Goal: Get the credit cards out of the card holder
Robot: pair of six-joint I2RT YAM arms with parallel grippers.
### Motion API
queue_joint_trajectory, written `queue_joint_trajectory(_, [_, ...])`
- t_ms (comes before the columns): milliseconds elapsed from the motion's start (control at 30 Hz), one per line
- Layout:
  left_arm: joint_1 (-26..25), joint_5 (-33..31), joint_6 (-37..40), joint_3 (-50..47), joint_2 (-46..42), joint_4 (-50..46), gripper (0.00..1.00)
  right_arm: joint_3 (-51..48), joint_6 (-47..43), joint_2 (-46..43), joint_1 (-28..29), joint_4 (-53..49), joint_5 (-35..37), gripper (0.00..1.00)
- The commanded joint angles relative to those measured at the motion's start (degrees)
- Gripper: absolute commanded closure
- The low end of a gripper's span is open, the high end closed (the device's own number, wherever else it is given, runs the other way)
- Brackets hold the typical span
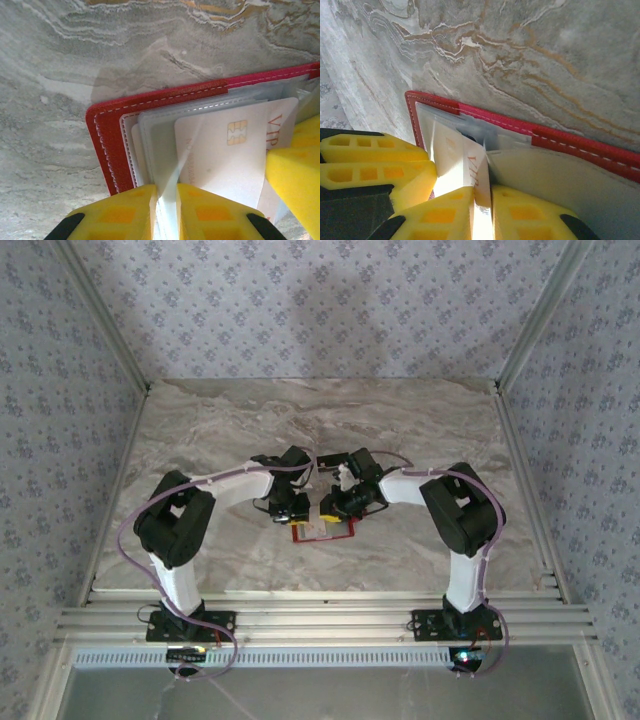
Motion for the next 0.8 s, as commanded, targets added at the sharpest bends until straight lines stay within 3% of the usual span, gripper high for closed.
queue_joint_trajectory(0, [-0.34,-0.85,0.3,-0.08,2.06,-1.66,0.81,-1.18,0.97,0.41,0.03,0.3,-0.88,0.84])
queue_joint_trajectory(200, [-0.44,-0.89,0.37,-0.07,1.14,-1.64,0.81,-2.61,-0.08,-2.21,-1.07,-1.1,2.1,0.95])
queue_joint_trajectory(767, [-0.56,-1.43,0.64,2.51,-0.72,-3.91,0.77,-2.94,-9.7,-14.86,-5.59,-13.05,7.04,0.99])
